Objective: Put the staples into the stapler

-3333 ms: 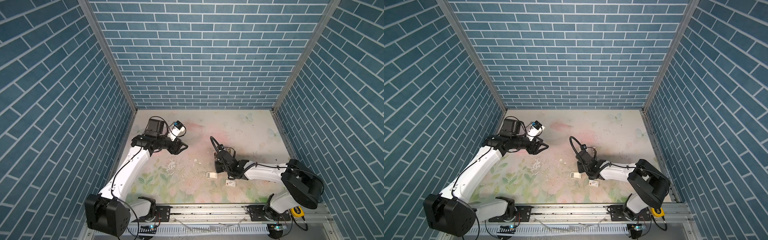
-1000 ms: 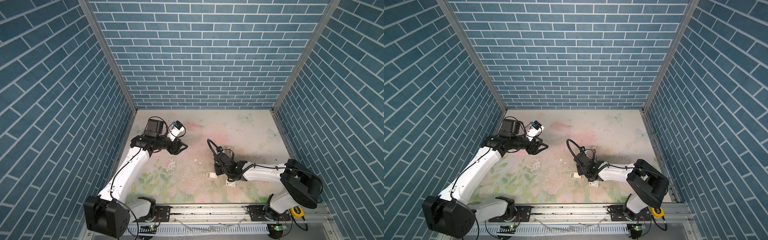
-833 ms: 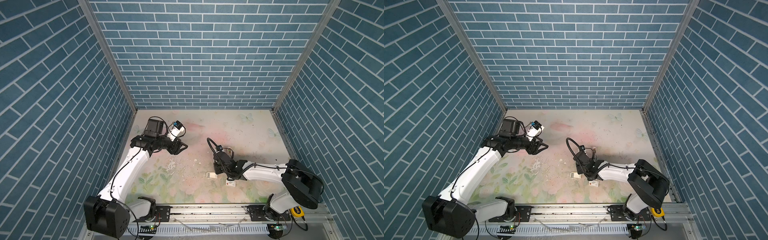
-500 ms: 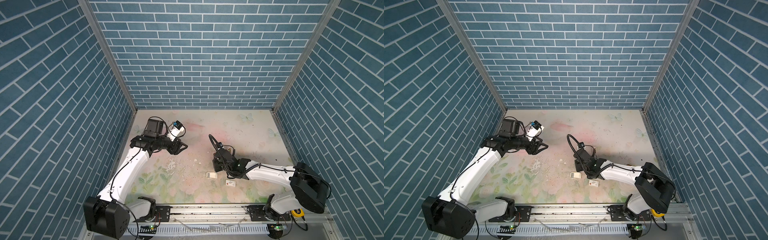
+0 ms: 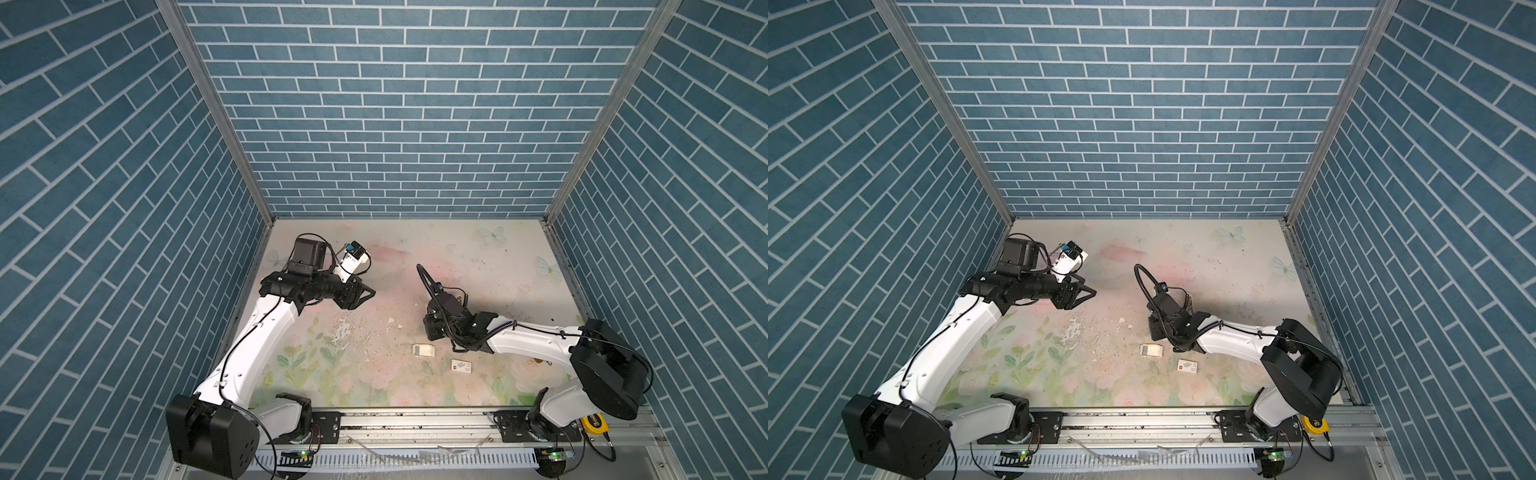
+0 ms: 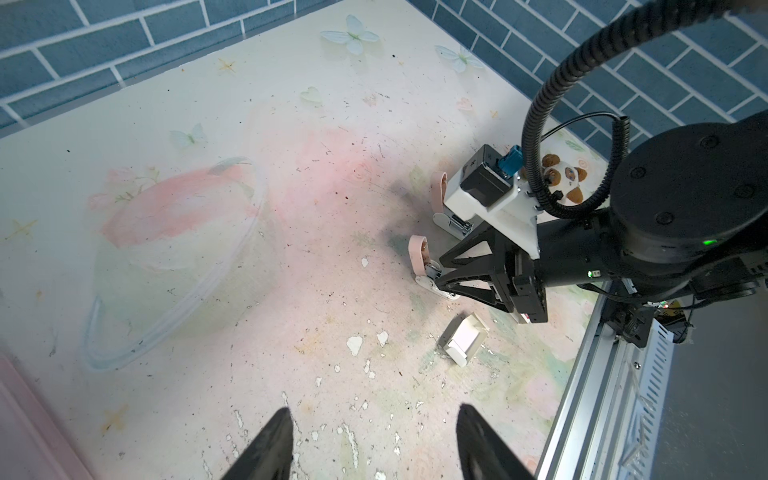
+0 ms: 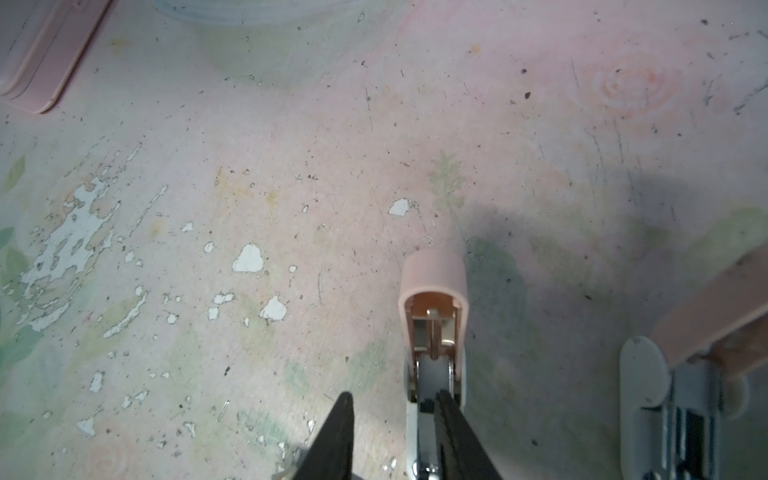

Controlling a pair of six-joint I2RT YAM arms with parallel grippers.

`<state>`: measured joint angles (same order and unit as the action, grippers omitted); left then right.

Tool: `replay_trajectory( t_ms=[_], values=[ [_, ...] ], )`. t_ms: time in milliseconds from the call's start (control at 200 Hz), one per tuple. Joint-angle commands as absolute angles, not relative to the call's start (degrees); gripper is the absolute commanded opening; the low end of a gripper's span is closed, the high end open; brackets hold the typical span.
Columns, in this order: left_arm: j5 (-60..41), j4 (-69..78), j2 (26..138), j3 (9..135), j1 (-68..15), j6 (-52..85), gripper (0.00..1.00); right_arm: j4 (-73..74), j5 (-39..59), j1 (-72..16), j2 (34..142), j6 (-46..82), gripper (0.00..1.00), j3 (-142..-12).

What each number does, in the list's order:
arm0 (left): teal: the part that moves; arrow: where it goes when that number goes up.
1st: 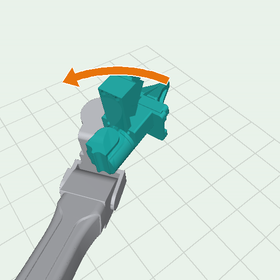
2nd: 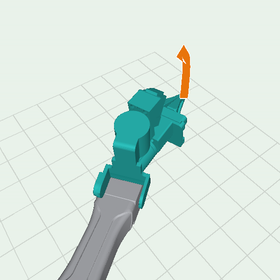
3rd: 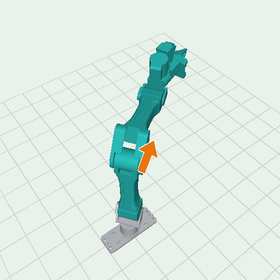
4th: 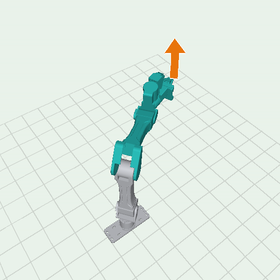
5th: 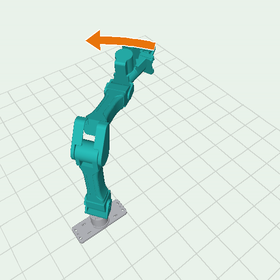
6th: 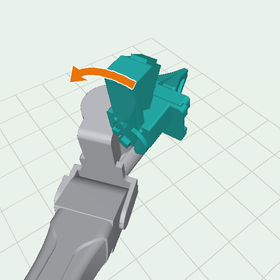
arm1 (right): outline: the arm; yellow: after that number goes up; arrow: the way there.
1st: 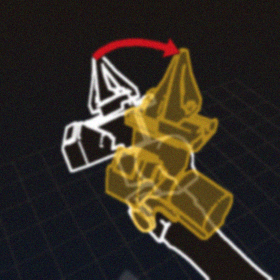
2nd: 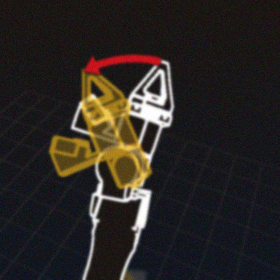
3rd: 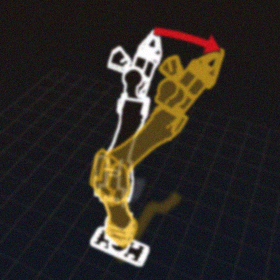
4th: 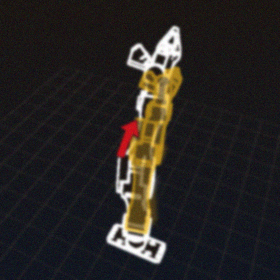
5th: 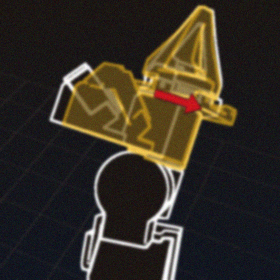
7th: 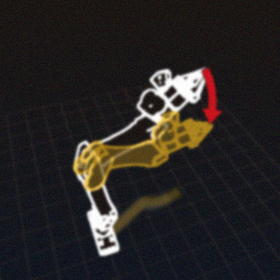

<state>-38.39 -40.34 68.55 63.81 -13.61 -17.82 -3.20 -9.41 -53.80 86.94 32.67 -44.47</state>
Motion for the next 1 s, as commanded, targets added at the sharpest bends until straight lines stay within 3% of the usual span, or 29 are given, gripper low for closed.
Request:
replay_trajectory(
  t_ms=[0,995],
  values=[
    [-38.5,-40.2,67.4,62.5,-13.1,-18.5,0.64,-2.6,-8.5,-53.4,88.4,31.4,0.35,-46.0],
    [-38.6,-39.9,66.8,62.1,-13.1,-18.6,0.65,-2.1,-6.3,-52.9,89.5,32.6,0.34,-44.6]
  ],
)
